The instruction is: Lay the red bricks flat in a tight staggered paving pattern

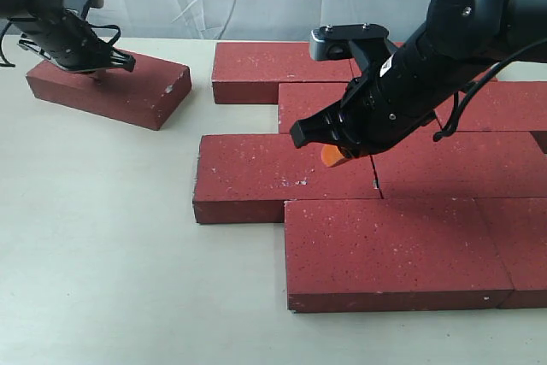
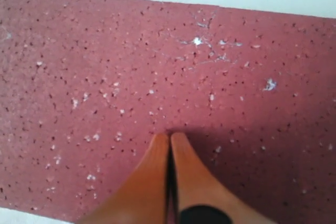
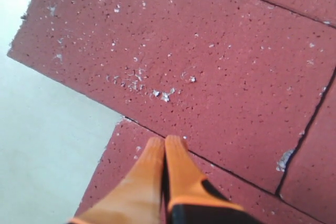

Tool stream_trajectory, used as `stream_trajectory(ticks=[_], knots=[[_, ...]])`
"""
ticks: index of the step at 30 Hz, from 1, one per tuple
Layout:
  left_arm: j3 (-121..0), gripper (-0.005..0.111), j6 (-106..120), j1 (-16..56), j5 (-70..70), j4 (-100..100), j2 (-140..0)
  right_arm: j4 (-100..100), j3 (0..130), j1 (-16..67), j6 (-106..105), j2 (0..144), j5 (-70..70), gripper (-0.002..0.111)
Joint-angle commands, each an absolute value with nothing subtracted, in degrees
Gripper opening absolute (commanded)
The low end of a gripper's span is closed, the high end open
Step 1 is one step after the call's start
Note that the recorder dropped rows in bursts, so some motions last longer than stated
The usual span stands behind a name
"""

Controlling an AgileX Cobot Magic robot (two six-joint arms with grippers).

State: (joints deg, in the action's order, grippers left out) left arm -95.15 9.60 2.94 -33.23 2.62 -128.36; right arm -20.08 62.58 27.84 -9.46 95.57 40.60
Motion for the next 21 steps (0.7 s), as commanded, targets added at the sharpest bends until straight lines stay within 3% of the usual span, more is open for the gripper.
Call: stream_trajectory(ticks=[1,21], knots=[[-93.7,0.000,7.5,2.9,-45.6,2.9,-129.8,-20.1,62.6,28.0,-9.7,95.6,40.3,-0.001],[-93.7,0.000,8.0,2.9,-51.9,11.6,-122.5,-20.2,62.6,28.0,-9.7,95.6,40.8,-0.001]])
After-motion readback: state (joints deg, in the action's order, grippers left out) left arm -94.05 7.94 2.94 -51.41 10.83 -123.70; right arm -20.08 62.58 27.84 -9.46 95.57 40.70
